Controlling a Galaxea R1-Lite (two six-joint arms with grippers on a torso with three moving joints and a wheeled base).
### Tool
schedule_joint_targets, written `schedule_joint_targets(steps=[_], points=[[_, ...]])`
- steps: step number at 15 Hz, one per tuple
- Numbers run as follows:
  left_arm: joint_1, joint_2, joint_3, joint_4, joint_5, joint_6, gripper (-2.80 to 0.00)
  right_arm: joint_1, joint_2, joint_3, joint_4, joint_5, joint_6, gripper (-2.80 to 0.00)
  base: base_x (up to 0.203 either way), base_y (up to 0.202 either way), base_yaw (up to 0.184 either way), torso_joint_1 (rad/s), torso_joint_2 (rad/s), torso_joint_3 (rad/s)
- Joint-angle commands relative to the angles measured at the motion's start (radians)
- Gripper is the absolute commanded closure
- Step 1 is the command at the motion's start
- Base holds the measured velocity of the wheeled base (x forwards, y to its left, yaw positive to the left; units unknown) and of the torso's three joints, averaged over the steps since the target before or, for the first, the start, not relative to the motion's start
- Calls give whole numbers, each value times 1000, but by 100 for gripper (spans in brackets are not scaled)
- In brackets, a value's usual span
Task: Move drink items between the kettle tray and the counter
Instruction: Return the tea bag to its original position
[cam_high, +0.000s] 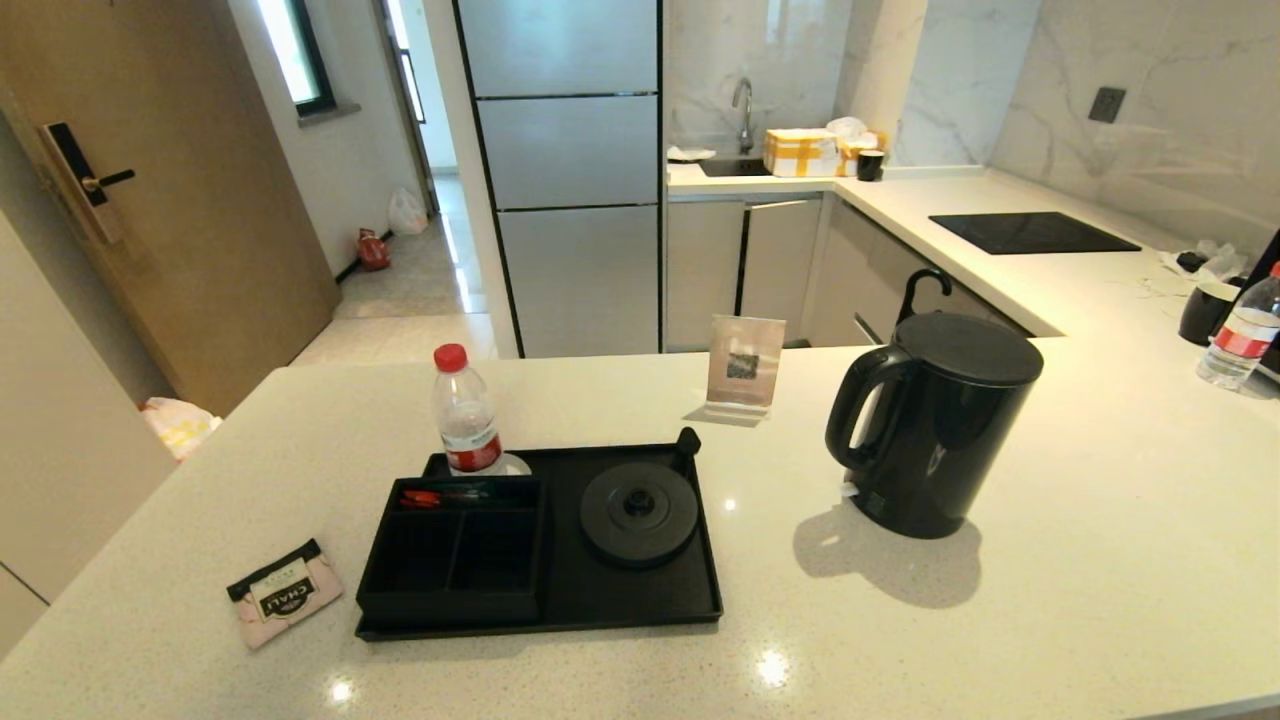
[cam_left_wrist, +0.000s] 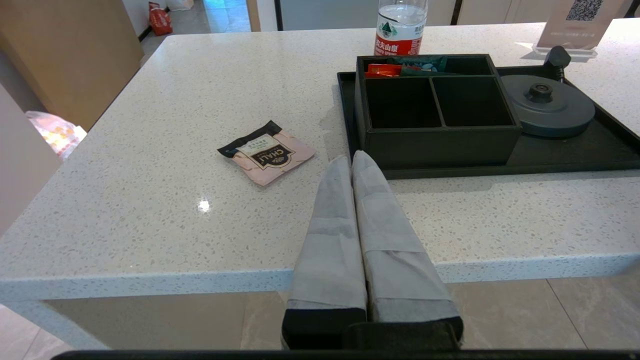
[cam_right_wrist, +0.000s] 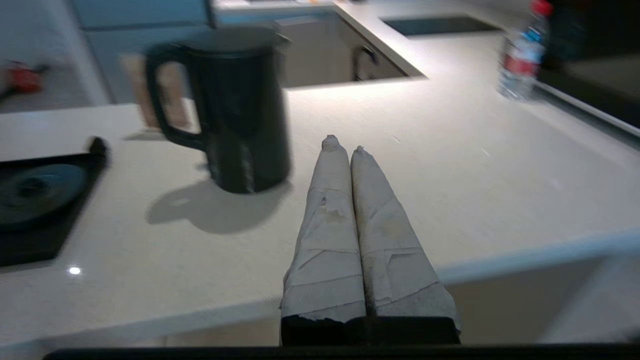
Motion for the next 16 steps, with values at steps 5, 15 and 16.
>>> schedule_joint_targets(steps=[5, 15, 16], points=[[1, 0, 0, -1, 0, 0, 0, -1, -2, 317, -192, 133, 73, 0, 0, 0, 0, 0, 0, 0], [1, 0, 0, 0, 0, 0, 0, -2, -3, 318, -193, 130, 83, 0, 0, 0, 0, 0, 0, 0], [1, 0, 0, 0, 0, 0, 0, -2, -3, 318, -193, 130, 83, 0, 0, 0, 0, 0, 0, 0]])
